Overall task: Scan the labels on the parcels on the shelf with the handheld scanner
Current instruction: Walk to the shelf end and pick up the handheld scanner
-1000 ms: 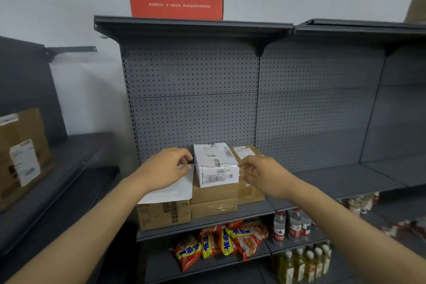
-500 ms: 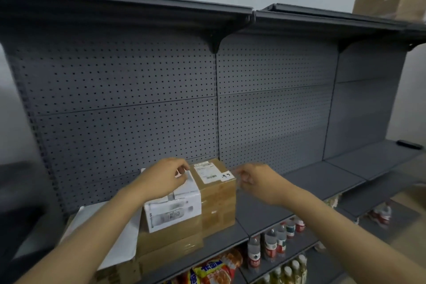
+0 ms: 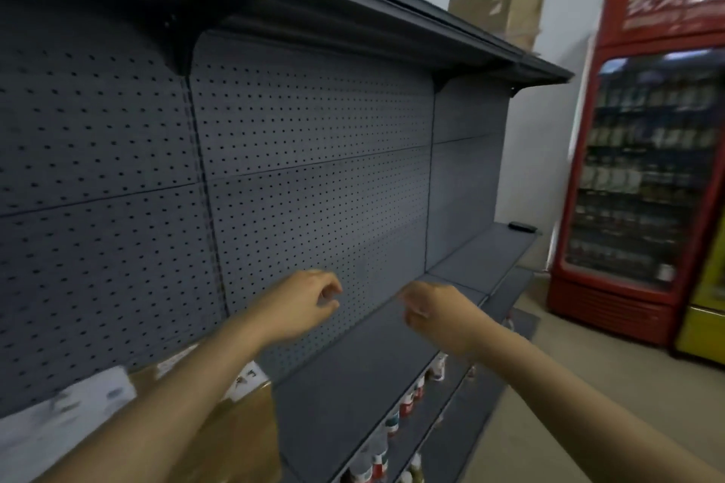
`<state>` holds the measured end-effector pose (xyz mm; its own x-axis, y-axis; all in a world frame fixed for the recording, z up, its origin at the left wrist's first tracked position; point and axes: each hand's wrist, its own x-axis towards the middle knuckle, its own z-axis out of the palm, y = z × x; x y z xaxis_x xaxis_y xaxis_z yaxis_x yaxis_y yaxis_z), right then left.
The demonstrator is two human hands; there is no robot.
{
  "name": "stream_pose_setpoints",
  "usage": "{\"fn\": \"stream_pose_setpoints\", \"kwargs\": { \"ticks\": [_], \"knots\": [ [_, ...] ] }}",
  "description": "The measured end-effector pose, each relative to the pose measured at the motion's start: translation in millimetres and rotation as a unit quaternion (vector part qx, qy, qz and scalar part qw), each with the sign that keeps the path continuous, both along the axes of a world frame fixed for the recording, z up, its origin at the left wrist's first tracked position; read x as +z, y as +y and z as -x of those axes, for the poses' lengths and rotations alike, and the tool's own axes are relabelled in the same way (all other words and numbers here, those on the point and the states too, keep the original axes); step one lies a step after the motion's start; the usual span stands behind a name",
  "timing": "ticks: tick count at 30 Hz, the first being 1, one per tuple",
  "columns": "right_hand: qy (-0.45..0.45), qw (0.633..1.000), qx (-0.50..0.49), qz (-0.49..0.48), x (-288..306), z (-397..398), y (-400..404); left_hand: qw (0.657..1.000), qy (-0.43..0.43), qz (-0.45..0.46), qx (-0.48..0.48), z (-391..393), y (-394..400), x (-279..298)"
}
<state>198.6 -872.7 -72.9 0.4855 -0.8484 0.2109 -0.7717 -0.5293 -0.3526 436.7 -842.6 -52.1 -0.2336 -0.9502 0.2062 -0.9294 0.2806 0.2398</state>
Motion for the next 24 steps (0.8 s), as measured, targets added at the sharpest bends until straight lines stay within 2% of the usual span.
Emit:
{"fn": "stream_pose_setpoints", "kwargs": {
  "ticks": [7,14,24],
  "knots": [
    [-0.039,0.985,-0.165,-0.001,4.4,65.3,-77.8,0.989,0.003,0.009,-0.145,68.3,-145.5,2.6],
    [-0.02,0.964,-0.267,0.015,-4.4,140.7,-124.2,0.969,0.024,-0.003,-0.247,165.9,-241.7,-19.4],
    [-0.004,0.948,-0.317,0.016,-11.4,271.2,-233.8,0.951,0.009,-0.035,-0.308,318.1,-383.7,-26.7]
  ]
}}
